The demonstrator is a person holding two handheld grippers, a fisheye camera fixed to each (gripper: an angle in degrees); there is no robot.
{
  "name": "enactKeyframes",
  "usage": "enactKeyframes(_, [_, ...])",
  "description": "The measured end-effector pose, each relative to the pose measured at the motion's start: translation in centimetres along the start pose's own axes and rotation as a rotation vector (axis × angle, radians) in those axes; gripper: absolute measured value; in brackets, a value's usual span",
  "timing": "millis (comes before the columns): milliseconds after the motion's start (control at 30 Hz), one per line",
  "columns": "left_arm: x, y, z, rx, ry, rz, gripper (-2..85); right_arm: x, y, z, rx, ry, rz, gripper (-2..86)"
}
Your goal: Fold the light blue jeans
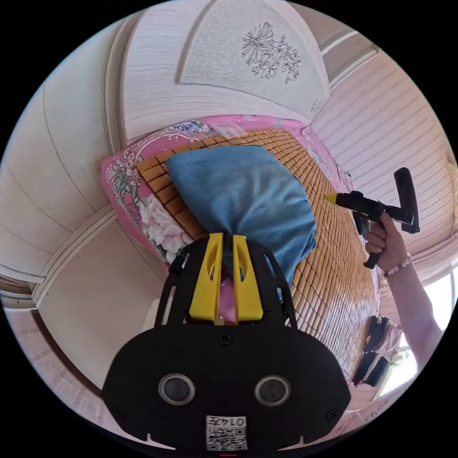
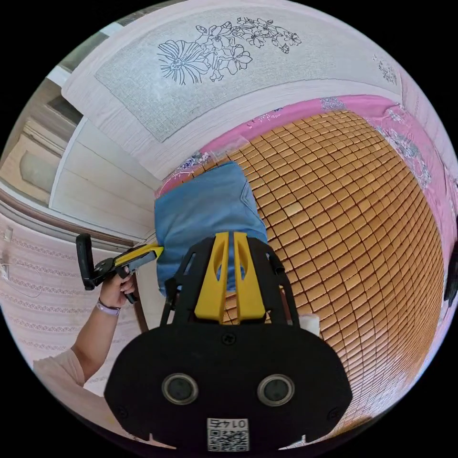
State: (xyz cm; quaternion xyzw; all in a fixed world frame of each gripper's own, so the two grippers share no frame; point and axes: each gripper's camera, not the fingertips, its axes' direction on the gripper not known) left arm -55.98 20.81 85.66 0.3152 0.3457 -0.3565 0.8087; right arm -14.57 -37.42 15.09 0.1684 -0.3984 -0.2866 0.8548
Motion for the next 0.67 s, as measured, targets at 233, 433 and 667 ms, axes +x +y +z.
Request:
enactKeyframes(233, [-1.0, 5.5, 0.3, -0.02, 0.006, 0.058, 6.0, 1.5, 14.1, -1.2, -0.072, -0.018, -0.027, -0.1])
enactKeyframes(433, [2.9, 15.0, -1.6, -0.084, 0.11, 0.248, 3.7, 4.9, 40.1, -8.3, -0.099, 0.043, 0.408, -0.2])
enactKeyframes(667, [18.7, 23.8, -3.1, -0.198, 0.403, 0.854, 3.9, -0.4, 68.2, -23.2, 0.307, 0.456, 1.073, 2.1])
